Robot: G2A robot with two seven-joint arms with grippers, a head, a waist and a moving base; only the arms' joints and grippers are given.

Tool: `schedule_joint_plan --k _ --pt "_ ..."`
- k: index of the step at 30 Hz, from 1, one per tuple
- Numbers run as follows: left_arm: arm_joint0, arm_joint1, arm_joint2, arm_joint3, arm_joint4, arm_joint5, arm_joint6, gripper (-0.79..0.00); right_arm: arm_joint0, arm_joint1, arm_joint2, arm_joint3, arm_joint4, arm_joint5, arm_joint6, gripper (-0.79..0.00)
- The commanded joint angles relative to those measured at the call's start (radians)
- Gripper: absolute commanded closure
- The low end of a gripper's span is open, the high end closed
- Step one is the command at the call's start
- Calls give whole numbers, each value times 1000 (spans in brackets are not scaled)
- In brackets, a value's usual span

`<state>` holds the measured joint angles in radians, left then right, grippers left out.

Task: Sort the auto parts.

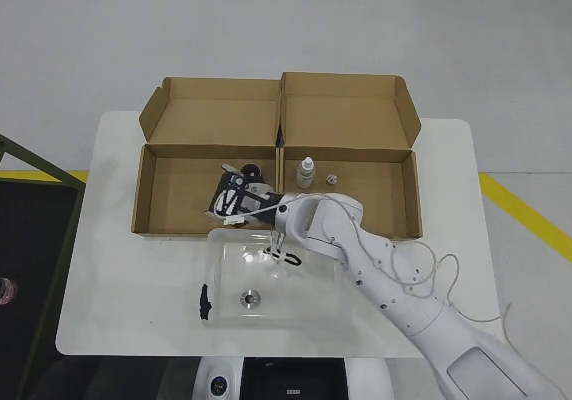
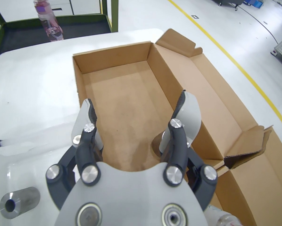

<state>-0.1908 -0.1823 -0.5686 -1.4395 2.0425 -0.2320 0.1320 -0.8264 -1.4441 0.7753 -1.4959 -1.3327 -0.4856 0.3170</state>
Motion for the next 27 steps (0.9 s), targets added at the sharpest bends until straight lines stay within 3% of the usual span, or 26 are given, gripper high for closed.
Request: schedule_joint_plan --k 1,14,27 --pt "0 0 0 0 0 0 0 -785 -36 11 20 -45 -3 -30 7 -480" --pt "0 0 0 0 0 0 0 -785 -308 86 110 -249 -93 -238 5 -529" --pt "0 0 0 0 0 0 0 -785 -418 124 115 -301 -203 -332 -10 -570"
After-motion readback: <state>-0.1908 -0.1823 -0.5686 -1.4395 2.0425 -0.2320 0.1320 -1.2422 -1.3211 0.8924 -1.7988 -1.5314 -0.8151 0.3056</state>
